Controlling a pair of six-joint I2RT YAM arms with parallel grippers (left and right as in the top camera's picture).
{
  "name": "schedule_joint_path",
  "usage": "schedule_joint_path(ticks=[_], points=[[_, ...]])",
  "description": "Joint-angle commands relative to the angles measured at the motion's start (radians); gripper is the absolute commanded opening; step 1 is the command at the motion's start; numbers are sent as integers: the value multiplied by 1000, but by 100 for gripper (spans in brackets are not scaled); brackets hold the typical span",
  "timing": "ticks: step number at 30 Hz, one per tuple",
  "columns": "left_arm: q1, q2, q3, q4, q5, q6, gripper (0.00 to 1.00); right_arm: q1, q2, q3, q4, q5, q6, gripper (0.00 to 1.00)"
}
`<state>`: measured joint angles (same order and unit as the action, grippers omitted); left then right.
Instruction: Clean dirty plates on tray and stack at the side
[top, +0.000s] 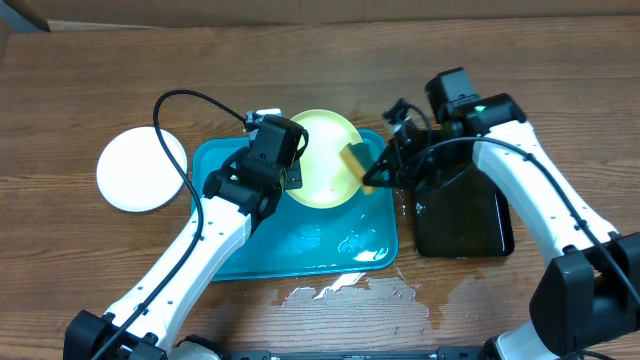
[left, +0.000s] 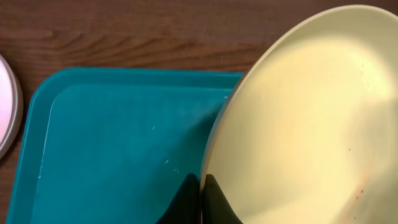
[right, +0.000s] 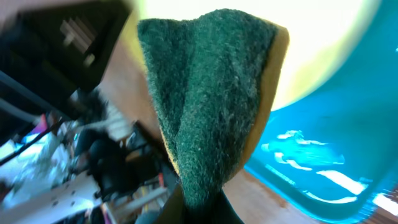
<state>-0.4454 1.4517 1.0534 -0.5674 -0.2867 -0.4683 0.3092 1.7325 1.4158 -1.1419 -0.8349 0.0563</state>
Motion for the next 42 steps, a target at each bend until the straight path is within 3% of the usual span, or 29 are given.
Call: schedule_joint_path(ticks=[1, 7, 17, 42], points=[[-8, 0, 14, 42, 7, 16, 4, 76, -25, 10, 6, -64, 13, 4], [-8, -1, 14, 66, 7, 21, 4, 143, -21, -12, 48, -52, 139, 4], [-8, -1, 15, 90, 10, 51, 4, 174, -21, -174, 278, -8, 369, 4], [-8, -1, 15, 95, 23, 80, 4, 172, -21, -218, 402, 301, 480, 4]])
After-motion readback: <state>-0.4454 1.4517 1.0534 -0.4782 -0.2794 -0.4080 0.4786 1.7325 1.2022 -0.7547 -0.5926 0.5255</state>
